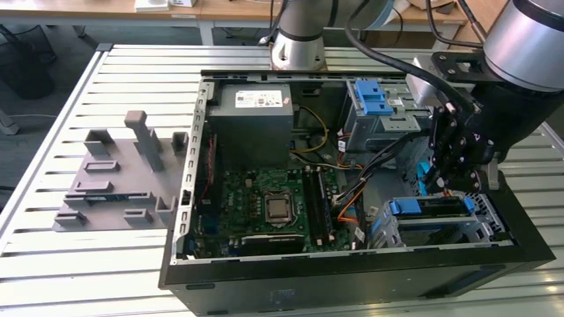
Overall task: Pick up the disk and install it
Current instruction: 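Insert the second disk wire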
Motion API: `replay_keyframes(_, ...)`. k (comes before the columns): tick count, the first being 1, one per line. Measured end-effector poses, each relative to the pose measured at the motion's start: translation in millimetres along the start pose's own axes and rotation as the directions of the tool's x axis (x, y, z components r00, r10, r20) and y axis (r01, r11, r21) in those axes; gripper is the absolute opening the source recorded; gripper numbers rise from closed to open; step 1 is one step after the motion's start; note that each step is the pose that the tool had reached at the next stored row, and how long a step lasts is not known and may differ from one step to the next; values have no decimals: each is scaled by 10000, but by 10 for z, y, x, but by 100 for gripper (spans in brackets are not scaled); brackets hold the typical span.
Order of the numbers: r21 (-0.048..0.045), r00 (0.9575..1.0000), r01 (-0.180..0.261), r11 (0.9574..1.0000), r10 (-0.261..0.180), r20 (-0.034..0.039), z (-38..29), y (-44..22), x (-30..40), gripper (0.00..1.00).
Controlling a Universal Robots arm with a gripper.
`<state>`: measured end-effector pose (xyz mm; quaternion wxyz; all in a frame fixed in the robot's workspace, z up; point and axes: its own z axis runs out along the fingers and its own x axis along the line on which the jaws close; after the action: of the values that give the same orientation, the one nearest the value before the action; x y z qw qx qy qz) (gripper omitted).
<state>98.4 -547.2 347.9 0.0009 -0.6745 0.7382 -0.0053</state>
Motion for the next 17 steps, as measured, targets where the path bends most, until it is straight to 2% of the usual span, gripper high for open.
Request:
replay_keyframes(3,0,10000,-9,10000,9,7,9,0,4,16)
replay_keyframes(10,-3,9999,-107,9999,107,2,47,-9,71,16)
replay_keyframes(17,-7,9999,-127,9999,127,5,90,-50,83,16)
